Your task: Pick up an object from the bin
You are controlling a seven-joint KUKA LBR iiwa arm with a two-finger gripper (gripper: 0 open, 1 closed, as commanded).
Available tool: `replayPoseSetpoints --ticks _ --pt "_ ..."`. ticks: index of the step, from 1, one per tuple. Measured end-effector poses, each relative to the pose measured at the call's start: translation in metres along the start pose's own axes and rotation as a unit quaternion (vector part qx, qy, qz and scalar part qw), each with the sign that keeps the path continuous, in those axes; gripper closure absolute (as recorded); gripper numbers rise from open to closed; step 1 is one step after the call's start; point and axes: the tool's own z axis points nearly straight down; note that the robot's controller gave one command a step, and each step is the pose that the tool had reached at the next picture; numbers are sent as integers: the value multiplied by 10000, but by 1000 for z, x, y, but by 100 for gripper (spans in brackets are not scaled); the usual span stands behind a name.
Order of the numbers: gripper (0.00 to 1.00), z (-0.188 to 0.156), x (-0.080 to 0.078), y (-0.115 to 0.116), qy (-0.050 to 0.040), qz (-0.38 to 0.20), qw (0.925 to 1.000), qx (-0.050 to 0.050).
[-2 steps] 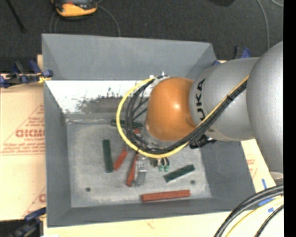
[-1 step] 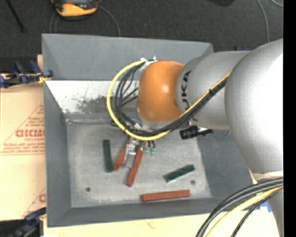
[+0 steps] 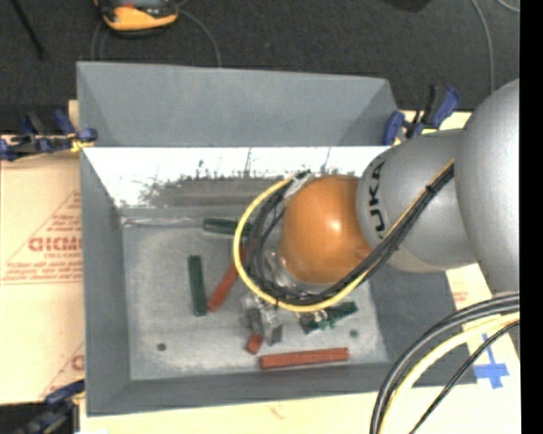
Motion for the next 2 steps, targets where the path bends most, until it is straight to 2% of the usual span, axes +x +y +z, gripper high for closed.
replayPoseSetpoints --ticks 1,2 --pt "0 2 3 0 28 28 10000 -7" --pt "100 1 1 0 8 36 10000 -4"
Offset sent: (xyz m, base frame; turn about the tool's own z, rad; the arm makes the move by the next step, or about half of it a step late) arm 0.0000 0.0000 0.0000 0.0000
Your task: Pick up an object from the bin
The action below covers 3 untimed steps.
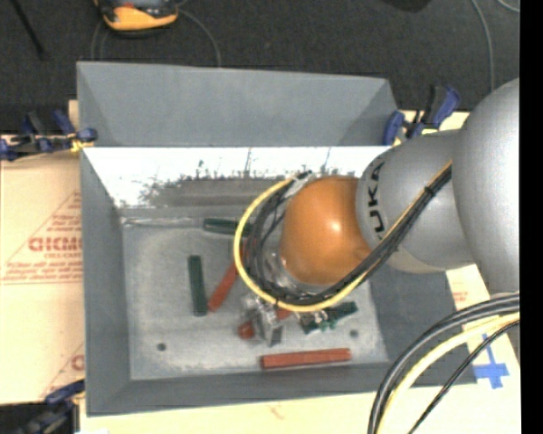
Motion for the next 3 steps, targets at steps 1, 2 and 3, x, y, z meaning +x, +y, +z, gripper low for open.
replayPoseSetpoints --ticks 1,2,3 --pt "100 0 0 0 0 1 10000 0" --pt "100 -50 4 -1 68 -28 10000 -6" --pt "100 -81 -15 -59 16 1 10000 8"
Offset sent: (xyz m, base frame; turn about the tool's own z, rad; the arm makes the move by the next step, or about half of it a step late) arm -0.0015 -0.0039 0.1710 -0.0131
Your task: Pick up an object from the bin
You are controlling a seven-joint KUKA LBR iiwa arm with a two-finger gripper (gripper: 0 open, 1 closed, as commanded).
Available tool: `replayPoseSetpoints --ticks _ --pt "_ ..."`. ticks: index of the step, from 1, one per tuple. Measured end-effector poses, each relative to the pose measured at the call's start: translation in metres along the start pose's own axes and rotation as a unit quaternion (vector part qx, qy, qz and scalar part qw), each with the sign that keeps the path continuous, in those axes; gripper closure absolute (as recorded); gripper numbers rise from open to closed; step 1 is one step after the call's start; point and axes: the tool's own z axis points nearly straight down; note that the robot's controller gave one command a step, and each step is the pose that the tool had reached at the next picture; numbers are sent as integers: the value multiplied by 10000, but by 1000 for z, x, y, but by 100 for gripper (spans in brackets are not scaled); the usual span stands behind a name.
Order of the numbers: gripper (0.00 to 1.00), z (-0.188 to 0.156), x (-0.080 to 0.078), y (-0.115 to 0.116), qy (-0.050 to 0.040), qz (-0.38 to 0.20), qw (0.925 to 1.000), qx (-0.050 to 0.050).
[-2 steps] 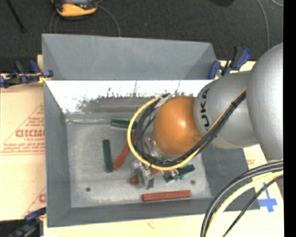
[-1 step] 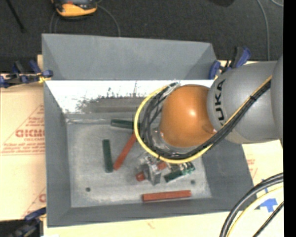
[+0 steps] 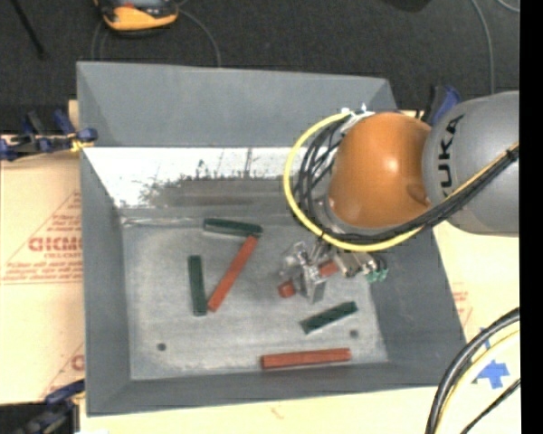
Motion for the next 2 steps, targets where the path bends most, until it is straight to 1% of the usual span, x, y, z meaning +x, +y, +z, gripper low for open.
replayPoseSetpoints --ticks 1,2 --pt "100 -30 31 11 26 251 9997 -3" --pt "100 -184 13 2 3 -1998 9798 -4"
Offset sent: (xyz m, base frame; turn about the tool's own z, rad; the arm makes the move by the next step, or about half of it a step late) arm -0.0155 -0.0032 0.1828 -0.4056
